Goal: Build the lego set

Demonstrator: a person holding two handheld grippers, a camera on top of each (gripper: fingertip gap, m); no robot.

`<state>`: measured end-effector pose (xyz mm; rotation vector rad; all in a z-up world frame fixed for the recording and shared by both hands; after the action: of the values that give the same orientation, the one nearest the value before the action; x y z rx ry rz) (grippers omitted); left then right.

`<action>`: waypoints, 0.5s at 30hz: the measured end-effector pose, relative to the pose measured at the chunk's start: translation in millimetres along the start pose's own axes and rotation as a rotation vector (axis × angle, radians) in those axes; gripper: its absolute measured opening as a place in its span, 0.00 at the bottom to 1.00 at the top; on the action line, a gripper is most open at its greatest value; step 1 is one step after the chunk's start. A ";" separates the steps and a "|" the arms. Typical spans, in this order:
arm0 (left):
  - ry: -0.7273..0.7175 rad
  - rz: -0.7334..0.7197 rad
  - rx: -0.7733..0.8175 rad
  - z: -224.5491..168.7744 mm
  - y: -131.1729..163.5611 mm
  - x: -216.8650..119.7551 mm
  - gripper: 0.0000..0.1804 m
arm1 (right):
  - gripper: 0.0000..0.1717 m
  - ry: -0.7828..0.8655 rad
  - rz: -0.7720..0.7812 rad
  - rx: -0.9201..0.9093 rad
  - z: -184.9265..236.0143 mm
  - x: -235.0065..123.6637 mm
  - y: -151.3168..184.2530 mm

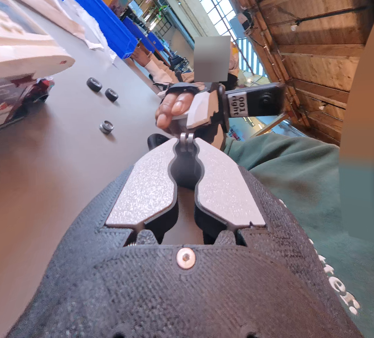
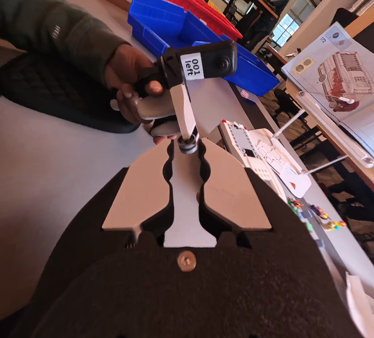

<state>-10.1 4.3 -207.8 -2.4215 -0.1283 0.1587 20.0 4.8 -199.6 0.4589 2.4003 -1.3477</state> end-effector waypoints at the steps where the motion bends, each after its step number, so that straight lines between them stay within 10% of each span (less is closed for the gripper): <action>1: -0.015 0.010 -0.009 2.4 1.2 0.8 0.06 | 0.13 0.012 0.033 -0.028 0.3 2.7 1.5; 9: -0.179 0.043 -0.030 19.7 4.8 -4.6 0.07 | 0.10 0.000 0.230 -0.087 0.0 26.1 18.3; 15: -0.638 0.448 0.449 50.5 28.6 -28.8 0.18 | 0.10 -0.293 0.315 0.178 24.1 47.7 44.1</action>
<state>-44.7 11.4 -262.2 -1.8413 0.1543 1.0431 0.5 11.0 -265.8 0.6112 1.8926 -1.3799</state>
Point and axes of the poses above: each gripper's, where its closed fingertips meet, x out along the fingers, y out of its underside, z = x × y across the jaws, the point moved 2 cm from there along -x, back along the fingers, and after that the axes turned 14 degrees about z, right-handed, at the moved point
